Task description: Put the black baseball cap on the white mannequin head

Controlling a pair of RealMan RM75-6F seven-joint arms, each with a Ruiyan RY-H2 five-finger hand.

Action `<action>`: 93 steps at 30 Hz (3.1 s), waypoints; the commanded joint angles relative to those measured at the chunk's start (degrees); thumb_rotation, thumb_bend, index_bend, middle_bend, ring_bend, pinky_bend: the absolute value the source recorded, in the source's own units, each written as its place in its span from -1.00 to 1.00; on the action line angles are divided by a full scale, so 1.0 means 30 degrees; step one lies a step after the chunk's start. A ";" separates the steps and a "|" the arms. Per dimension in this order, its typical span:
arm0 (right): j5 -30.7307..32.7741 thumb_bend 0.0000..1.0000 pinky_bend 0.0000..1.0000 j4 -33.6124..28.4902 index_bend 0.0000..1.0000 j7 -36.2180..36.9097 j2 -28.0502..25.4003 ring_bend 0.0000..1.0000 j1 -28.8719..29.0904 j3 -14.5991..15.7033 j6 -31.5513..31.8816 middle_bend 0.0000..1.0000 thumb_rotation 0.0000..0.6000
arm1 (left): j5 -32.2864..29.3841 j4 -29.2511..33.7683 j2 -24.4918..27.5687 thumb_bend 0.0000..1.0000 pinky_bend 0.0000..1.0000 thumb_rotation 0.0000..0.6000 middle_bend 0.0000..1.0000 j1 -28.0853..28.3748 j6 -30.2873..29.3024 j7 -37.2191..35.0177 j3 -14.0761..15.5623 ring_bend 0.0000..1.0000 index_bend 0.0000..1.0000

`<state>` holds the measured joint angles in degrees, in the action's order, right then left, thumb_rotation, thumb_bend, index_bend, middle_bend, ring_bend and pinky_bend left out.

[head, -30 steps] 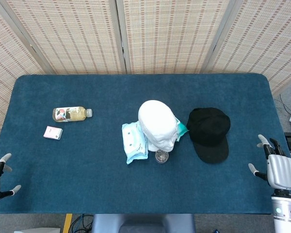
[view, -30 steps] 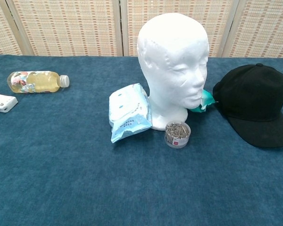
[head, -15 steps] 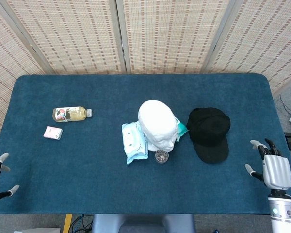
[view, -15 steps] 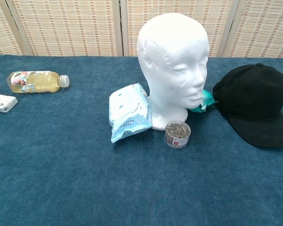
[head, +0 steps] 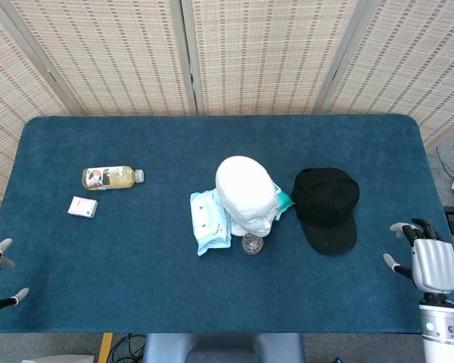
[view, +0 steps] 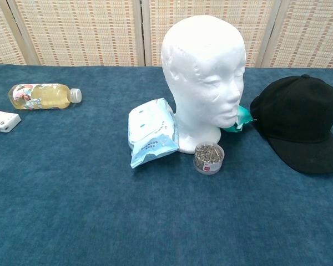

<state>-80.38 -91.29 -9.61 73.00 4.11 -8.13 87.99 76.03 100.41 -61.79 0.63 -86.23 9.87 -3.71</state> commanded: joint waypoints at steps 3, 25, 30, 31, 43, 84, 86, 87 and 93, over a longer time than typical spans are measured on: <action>-0.0213 -1.00 0.04 0.0875 0.00 -0.0089 0.0156 -0.29 0.0213 -0.0123 0.0022 0.21 1.00 | 0.0054 0.0070 0.0029 -0.91 0.09 1.00 -0.17 -0.0034 -0.0087 0.0026 0.0003 -0.23 -0.72; -0.1575 -1.00 0.33 0.7400 0.29 0.1703 0.2451 0.05 0.1378 0.0982 -0.1771 0.57 1.00 | 0.0032 0.0071 -0.0005 -0.91 0.09 1.00 -0.17 -0.0058 -0.0057 0.0118 0.0035 -0.23 -0.71; -0.1520 -1.00 0.33 0.8375 0.29 0.1999 0.3333 0.05 0.1724 0.1080 -0.2409 0.57 1.00 | -0.0014 0.0042 0.0001 -0.91 0.09 1.00 -0.17 -0.0052 -0.0024 0.0079 0.0016 -0.23 -0.71; -0.1527 -1.00 0.33 0.8563 0.29 0.2060 0.3509 0.05 0.1798 0.1088 -0.2503 0.57 1.00 | -0.0015 0.0051 0.0005 -0.91 0.09 1.00 -0.17 -0.0053 -0.0031 0.0070 0.0010 -0.23 -0.71; -0.1590 -1.00 0.33 1.0412 0.29 0.2685 0.5345 0.05 0.2749 0.1155 -0.3625 0.57 1.00 | -0.0054 0.0066 0.0059 -0.91 0.09 1.00 -0.17 -0.0121 -0.0111 -0.0033 -0.0016 -0.23 -0.71; -0.1962 -1.00 0.34 1.4596 0.29 0.3989 0.8601 0.06 0.4016 0.1326 -0.3958 0.59 1.00 | 0.0021 0.0304 0.0250 -0.91 0.09 1.00 -0.17 -0.0266 -0.0347 -0.0026 -0.0046 -0.23 -0.71; -0.1949 -1.00 0.34 1.4962 0.29 0.4079 0.8793 0.06 0.4105 0.1266 -0.3938 0.60 1.00 | 0.0030 0.0302 0.0243 -0.91 0.09 1.00 -0.17 -0.0266 -0.0348 -0.0015 -0.0043 -0.23 -0.71; -0.1943 -1.00 0.34 1.5127 0.29 0.4123 0.8880 0.07 0.4139 0.1241 -0.3924 0.60 1.00 | 0.0034 0.0302 0.0242 -0.91 0.09 1.00 -0.17 -0.0268 -0.0345 -0.0010 -0.0036 -0.23 -0.71; -0.1961 -1.00 0.34 1.6276 0.29 0.4558 0.9437 0.07 0.4440 0.0938 -0.3493 0.60 1.00 | 0.0048 0.0337 0.0265 -0.91 0.09 1.00 -0.17 -0.0292 -0.0397 -0.0033 -0.0051 -0.23 -0.71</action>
<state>-86.22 -43.09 3.64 100.88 17.13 -5.01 77.04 76.18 101.42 -60.99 -0.24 -87.42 9.76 -3.86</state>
